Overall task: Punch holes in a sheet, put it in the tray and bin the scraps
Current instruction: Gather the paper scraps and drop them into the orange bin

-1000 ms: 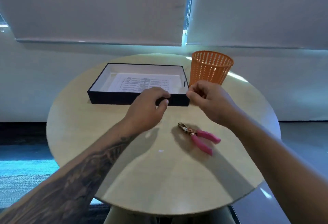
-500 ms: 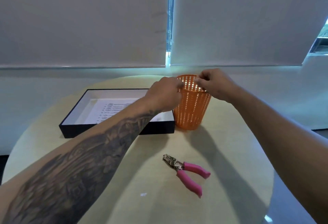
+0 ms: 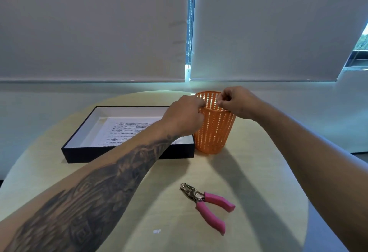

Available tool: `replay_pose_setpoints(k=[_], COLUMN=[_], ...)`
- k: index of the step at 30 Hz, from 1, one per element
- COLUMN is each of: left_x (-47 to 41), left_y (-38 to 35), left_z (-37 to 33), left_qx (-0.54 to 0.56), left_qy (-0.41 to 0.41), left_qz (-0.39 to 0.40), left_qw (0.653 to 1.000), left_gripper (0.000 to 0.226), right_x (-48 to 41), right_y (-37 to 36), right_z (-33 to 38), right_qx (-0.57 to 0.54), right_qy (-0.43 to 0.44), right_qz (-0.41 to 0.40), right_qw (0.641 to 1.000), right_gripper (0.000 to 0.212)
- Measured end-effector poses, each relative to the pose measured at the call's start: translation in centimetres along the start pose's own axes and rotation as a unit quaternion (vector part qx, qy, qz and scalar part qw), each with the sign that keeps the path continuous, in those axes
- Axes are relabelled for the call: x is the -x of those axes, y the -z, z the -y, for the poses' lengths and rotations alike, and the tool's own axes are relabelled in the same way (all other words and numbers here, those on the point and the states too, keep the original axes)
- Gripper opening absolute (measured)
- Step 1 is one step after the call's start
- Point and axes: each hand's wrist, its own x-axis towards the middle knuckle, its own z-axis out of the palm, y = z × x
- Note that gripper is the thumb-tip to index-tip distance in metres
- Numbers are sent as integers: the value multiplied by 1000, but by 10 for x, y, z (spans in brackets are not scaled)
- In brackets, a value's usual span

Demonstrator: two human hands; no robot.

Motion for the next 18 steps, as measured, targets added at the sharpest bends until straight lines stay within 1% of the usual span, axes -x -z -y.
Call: replay_pose_setpoints(k=[8,14,18], left_x=[0,0,2], left_y=[-2,-2,-4], left_z=[1,2,1], left_qx=[0,19,25], left_qy=[0,5,8], left_qz=[-3,-3,1], left_qw=[1000,1000,1000], left_gripper=[38,39,43], right_x=[-6,-10,-11], right_y=[-2,-4,-5], right_z=[-1,-1,-2], right_qx=[31,49,47], right_qy=[-13,-13,-13], right_qz=[7,9,-4], right_qw=[999,999,999], right_gripper=[6,13,22])
